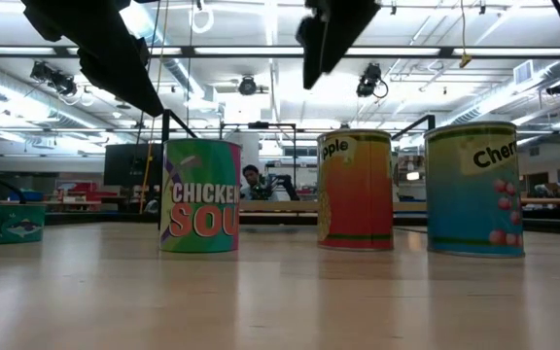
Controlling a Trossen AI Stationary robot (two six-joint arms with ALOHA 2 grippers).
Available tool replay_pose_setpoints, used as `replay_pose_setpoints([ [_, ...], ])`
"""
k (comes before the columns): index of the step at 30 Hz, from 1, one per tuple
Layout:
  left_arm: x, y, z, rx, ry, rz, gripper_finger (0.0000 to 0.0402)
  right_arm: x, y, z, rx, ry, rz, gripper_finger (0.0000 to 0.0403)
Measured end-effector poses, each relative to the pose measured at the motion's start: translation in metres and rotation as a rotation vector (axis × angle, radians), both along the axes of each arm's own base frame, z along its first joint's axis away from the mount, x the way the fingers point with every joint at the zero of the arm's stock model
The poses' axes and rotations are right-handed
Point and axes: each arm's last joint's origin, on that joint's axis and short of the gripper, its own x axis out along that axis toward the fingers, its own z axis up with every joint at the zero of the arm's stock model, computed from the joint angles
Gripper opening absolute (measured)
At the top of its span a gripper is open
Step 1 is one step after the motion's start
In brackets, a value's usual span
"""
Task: Pick and place cans onto a shelf
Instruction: Put the canned pineapple on the shelf
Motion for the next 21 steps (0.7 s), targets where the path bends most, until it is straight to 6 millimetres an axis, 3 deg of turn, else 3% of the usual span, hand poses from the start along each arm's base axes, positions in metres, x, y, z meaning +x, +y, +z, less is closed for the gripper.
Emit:
replay_pose_setpoints([
  [5, 0.0, 0.0, 0.0, 0.0, 0.0, 0.0, 0.0288, -0.002, 0.049, -0.001, -0.002, -0.043, 0.191, 0.0377],
  [10, 0.0, 0.0, 0.0, 0.0, -0.001, 0.002, 0.0288, -0.003, 0.08, -0.016, -0.043, -0.086, 0.307, 0.0377],
  [15, 0.0, 0.0, 0.0, -0.001, -0.001, 0.002, 0.0288, -0.008, 0.093, -0.044, -0.097, -0.059, 0.371, 0.0378],
  [21, 0.0, 0.0, 0.0, -0.001, -0.001, 0.002, 0.0288, -0.015, 0.092, -0.067, -0.179, 0.014, 0.382, 0.0378],
])
